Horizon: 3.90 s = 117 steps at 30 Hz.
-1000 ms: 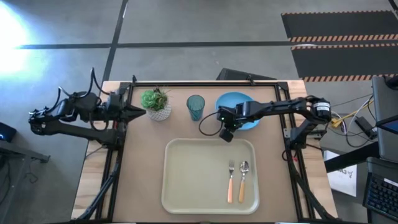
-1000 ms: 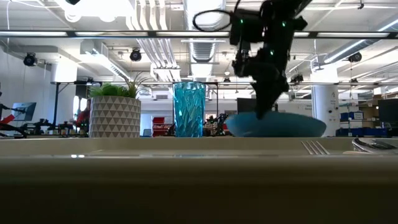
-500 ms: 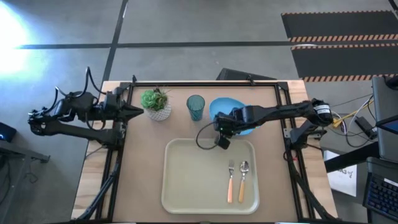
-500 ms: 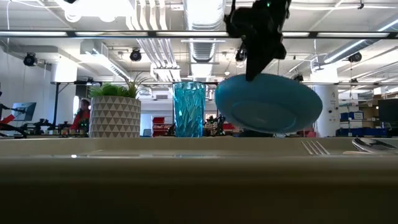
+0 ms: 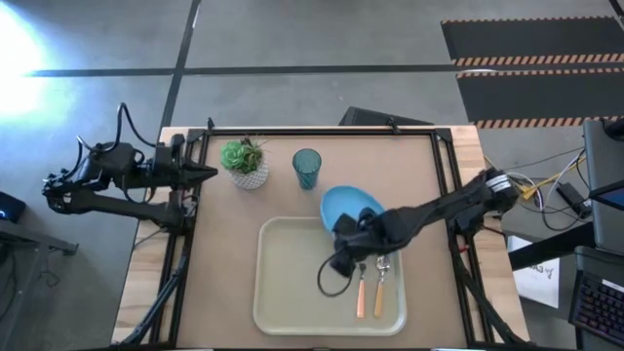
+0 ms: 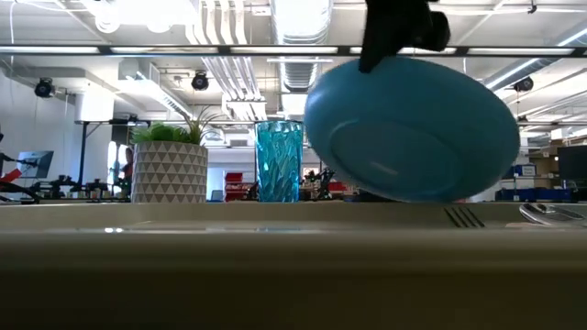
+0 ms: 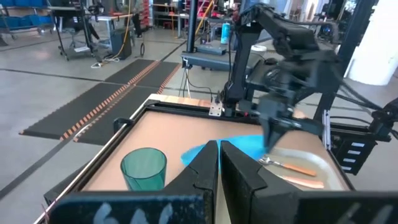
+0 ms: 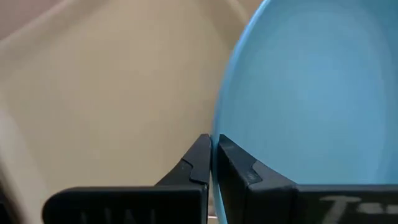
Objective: Pick and place plate/cup/fork/spoon on tray
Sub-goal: Put the blue plate on the gray tray to the left of the light pink fork, then put the blue cup on the gray tray to the top left of the blue plate
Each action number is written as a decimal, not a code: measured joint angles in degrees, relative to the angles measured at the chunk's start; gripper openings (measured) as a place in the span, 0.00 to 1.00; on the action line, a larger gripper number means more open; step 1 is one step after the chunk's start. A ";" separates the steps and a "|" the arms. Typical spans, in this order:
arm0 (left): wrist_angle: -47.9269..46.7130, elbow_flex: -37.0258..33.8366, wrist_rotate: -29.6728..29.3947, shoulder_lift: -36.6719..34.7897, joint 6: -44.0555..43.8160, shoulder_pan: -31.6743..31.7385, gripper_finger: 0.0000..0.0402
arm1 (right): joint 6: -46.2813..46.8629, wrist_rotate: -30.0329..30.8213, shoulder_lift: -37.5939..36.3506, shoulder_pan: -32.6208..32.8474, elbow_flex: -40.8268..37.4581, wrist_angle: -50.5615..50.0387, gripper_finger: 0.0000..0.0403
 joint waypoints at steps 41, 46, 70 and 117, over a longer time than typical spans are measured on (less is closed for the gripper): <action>-2.95 0.02 3.90 1.55 -2.99 -0.04 0.00 | 10.73 3.00 39.53 16.94 46.79 5.55 0.02; -2.95 0.02 5.94 1.63 -3.28 -0.04 0.00 | 10.87 2.58 42.08 16.98 46.62 5.24 0.02; -2.95 0.02 6.01 1.66 -3.30 -0.01 0.00 | 6.44 -3.11 43.13 14.35 41.51 8.16 0.02; -2.95 -0.01 6.05 1.62 -3.45 -0.01 0.00 | 9.15 -3.31 43.16 13.91 39.28 16.29 0.17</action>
